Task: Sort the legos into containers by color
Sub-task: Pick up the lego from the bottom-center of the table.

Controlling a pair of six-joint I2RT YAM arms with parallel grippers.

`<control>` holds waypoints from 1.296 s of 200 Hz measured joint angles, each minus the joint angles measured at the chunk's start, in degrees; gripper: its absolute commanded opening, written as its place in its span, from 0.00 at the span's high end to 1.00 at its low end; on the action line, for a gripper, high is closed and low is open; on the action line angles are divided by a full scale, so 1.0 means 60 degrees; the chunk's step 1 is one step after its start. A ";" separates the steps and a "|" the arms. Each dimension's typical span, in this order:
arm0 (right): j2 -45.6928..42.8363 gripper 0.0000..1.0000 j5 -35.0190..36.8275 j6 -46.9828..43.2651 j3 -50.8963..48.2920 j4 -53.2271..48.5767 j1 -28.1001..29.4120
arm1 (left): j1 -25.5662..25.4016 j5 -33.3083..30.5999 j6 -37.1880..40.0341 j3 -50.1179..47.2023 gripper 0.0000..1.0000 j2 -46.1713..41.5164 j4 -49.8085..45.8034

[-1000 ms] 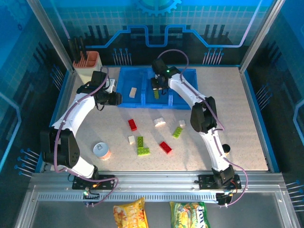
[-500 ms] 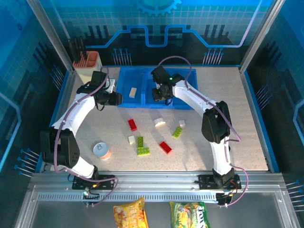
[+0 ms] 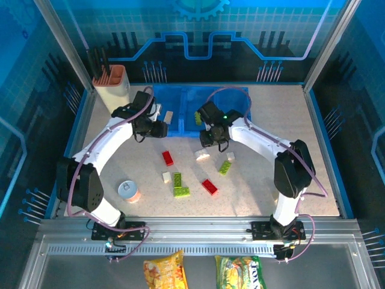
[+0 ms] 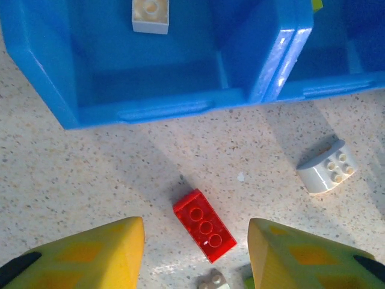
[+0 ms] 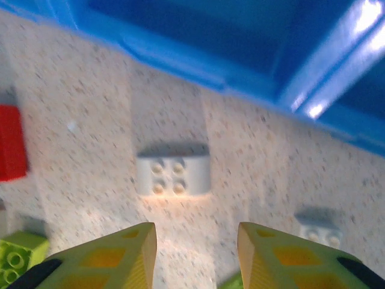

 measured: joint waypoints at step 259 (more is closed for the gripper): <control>-0.0262 0.50 -0.0076 -0.0477 -0.3421 -0.0033 0.3122 | -0.0477 0.0444 -0.2124 -0.2998 0.49 -0.1253 0.1570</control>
